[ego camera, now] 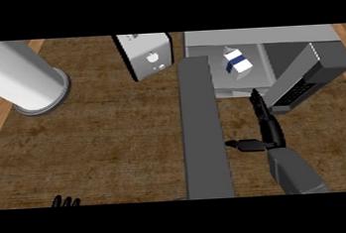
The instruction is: Pick up the milk, place it into the microwave and close the microwave
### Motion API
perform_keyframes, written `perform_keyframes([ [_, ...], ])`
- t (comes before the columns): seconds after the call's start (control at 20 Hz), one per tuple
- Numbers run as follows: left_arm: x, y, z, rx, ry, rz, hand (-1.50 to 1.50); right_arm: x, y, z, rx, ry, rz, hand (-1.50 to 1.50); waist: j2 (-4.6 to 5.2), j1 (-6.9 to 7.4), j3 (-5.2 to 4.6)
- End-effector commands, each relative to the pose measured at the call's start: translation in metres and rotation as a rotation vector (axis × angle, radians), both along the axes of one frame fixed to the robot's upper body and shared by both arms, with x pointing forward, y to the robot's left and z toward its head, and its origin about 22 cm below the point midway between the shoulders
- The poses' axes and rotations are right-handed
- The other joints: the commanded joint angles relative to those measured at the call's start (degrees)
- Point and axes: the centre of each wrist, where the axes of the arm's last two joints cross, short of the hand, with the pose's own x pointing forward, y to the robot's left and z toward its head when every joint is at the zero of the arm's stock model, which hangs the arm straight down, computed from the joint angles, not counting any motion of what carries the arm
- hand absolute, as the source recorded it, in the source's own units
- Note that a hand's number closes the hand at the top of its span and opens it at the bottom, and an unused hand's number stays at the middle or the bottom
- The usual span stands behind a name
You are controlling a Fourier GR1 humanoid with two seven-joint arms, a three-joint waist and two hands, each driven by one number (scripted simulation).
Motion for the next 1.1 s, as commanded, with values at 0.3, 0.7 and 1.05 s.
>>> perform_keyframes([
  [0.3, 0.034, -0.016, -0.012, 0.015, 0.05, -0.164, -1.5, -0.054, -0.069, -0.015, 0.031, -0.084, -0.056, 1.5, -0.35, -1.85, -0.1],
  [0.7, 0.055, -0.049, -0.027, 0.18, 0.054, -0.333, 1.5, -0.075, -0.12, -0.001, 0.037, -0.057, -0.118, -1.5, -0.29, -1.32, -0.07],
  [1.05, 0.104, -0.089, -0.024, 0.199, 0.059, -0.37, 1.5, -0.098, -0.162, 0.013, 0.087, -0.055, -0.173, -1.5, -0.25, -1.53, -0.08],
])
